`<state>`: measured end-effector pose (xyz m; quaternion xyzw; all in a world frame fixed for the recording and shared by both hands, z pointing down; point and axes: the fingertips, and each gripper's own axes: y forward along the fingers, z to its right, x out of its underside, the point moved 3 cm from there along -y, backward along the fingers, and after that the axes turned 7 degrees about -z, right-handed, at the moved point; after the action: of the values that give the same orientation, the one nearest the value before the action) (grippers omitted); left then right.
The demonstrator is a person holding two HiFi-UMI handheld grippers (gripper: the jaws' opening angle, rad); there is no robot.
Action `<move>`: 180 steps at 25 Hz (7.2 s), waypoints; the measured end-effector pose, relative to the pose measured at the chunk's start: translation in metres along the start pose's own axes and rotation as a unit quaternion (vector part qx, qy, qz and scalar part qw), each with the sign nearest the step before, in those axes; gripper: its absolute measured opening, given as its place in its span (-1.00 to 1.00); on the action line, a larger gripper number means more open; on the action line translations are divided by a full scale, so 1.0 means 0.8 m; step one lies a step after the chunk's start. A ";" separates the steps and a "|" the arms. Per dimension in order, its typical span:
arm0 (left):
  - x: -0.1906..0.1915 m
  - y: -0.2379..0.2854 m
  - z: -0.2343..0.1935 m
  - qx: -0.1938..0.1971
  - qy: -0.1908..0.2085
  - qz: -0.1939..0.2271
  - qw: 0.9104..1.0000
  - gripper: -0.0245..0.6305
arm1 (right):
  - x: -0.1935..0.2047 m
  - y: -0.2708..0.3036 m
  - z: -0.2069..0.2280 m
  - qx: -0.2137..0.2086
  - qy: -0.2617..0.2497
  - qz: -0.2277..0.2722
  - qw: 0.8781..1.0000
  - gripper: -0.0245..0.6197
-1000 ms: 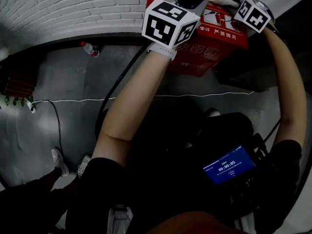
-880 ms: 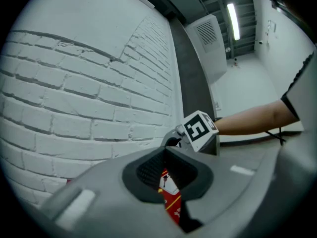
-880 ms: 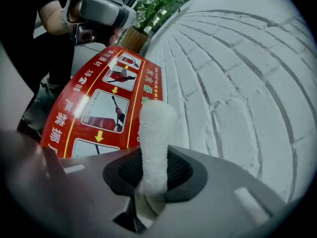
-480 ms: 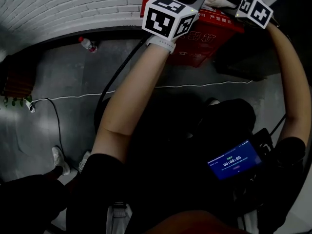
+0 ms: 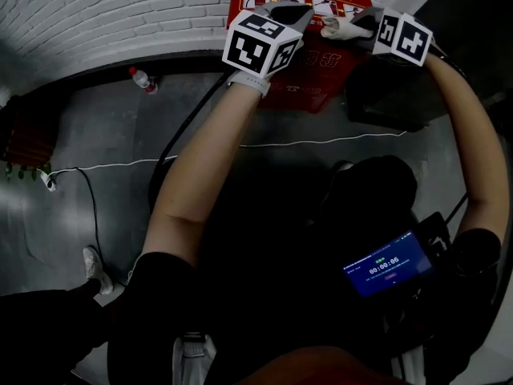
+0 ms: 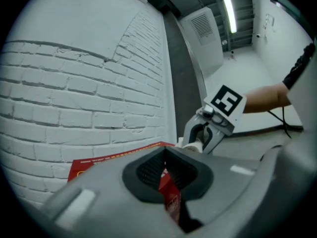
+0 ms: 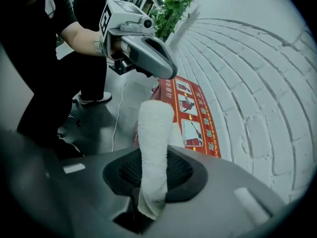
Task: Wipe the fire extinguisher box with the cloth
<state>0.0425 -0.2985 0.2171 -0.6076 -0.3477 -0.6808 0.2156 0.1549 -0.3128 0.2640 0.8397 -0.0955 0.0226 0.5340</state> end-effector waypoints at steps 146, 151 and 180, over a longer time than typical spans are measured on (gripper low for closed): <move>0.016 -0.206 -0.116 -0.209 -0.022 0.034 0.977 -0.92 | -0.229 -0.099 0.002 0.218 0.149 0.328 0.907 -0.61; -0.059 -0.247 -0.091 -0.202 0.014 0.112 0.973 -0.92 | -0.202 -0.152 0.013 0.242 0.193 0.381 0.871 -0.61; 0.173 -0.138 -0.073 -0.157 -0.061 0.017 0.986 -0.92 | -0.235 0.100 -0.084 0.109 0.348 0.367 0.856 -0.61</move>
<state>-0.0998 -0.2503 0.3282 -0.6799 -0.2385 -0.6851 0.1072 -0.0396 -0.2598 0.3374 0.7342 -0.2012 0.5179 0.3902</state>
